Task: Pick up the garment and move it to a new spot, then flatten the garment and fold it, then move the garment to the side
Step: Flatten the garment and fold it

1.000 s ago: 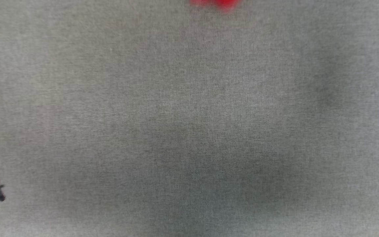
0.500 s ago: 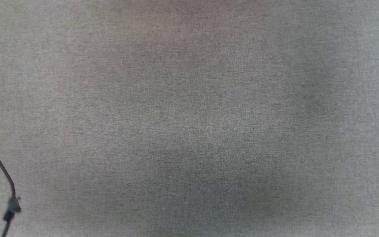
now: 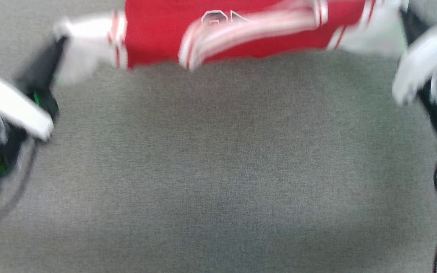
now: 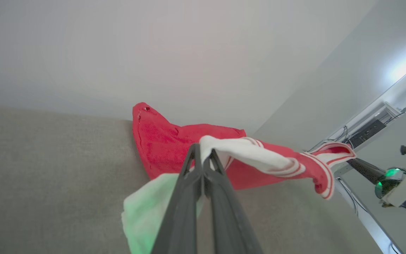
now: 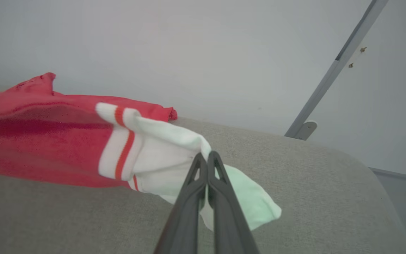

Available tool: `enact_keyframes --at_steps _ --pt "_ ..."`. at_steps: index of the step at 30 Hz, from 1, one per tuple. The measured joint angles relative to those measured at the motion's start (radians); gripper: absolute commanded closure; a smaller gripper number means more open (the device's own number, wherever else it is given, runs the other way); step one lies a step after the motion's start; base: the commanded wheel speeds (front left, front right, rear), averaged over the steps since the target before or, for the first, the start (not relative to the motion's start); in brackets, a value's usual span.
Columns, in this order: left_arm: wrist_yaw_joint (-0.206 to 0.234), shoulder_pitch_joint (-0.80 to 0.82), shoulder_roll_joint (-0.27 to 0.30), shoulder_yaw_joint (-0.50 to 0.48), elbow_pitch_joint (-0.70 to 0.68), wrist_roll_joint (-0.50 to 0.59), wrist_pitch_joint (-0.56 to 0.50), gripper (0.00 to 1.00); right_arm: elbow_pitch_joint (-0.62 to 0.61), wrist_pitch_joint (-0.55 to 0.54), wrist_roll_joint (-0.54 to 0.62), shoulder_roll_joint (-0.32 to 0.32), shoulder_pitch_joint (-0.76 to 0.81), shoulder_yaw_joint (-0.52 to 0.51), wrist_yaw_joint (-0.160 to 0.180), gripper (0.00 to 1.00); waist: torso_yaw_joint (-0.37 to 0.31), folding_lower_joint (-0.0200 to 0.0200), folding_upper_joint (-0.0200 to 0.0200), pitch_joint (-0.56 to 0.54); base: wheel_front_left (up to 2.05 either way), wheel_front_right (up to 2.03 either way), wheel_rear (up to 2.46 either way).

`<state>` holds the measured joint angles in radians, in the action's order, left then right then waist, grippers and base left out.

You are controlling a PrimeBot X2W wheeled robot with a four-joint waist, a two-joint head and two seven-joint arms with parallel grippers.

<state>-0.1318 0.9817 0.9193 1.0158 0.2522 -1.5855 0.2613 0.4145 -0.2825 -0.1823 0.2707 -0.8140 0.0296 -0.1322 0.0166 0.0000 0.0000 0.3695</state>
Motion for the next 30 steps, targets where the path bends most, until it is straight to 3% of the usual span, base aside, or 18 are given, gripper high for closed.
enact_keyframes --at_steps 7,11,24,30 --pt "0.000 -0.370 -0.024 -0.157 -0.114 0.032 0.000 1.00 -0.332 -0.135 -0.118 0.051 0.386 -0.017 0.000 1.00 0.011 0.0000 0.0000 -0.044 0.00 0.00 0.00" --pt "0.000 -0.523 -0.030 -0.168 -0.179 0.053 0.000 1.00 -0.478 -0.236 -0.160 0.055 0.554 -0.041 0.000 1.00 0.018 0.0000 0.0000 -0.060 0.00 0.00 0.00" --pt "0.000 -0.771 0.058 -0.207 -0.281 0.144 0.000 1.00 -0.770 -0.526 -0.280 0.032 0.923 -0.088 0.000 1.00 0.036 0.0000 0.0000 -0.071 0.00 0.00 0.00" --pt "0.000 -0.850 0.058 -0.227 -0.289 0.183 0.000 1.00 -0.845 -0.589 -0.324 0.013 1.015 -0.117 0.000 1.00 0.039 0.0000 0.0000 -0.068 0.00 0.00 0.00"
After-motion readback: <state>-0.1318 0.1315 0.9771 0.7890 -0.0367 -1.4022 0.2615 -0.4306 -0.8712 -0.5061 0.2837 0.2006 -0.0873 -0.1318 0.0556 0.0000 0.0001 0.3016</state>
